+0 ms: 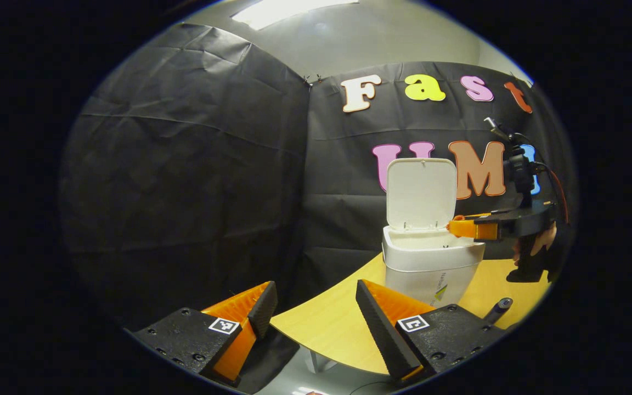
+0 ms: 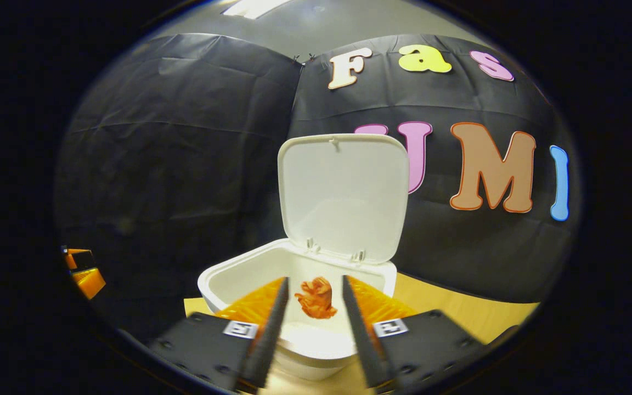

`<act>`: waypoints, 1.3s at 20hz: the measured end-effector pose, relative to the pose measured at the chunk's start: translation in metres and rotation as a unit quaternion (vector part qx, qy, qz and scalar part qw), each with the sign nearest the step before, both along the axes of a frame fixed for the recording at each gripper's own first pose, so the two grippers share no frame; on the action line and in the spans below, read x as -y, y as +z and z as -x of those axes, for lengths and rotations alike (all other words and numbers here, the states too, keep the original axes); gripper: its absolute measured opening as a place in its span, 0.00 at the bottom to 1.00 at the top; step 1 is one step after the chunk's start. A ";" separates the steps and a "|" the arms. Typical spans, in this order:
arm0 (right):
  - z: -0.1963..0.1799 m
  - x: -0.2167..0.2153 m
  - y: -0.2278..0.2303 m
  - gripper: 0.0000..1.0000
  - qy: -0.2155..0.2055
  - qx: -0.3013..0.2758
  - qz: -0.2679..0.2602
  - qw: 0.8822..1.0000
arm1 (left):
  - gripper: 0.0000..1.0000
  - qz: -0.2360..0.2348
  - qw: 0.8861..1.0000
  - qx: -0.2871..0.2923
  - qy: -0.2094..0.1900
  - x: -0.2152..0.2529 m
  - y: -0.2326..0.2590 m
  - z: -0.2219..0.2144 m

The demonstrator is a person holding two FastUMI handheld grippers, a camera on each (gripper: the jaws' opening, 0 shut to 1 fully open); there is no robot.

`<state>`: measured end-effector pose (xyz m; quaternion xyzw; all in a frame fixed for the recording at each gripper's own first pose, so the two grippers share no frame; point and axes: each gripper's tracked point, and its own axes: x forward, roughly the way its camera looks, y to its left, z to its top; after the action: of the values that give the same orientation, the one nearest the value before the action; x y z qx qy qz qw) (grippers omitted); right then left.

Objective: Press the lid of the desktop garbage bin to open it, pick up the crumpled paper on the desktop and throw it into the bin, then pick up the pop can on the desktop and drop it into the bin, and finally close the garbage bin lid.

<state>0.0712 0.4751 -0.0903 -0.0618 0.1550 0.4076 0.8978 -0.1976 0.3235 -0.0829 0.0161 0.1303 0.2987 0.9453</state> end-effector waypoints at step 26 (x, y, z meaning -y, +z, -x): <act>-0.020 0.354 0.068 0.98 -0.294 0.067 -0.045 0.953 | 0.89 0.027 0.953 0.068 -0.294 0.237 0.033 -0.180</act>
<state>0.0912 0.1209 -0.0220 -0.0005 0.0875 0.1274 0.9880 -0.0174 0.0863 -0.0499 0.0076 0.0633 0.0046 0.9980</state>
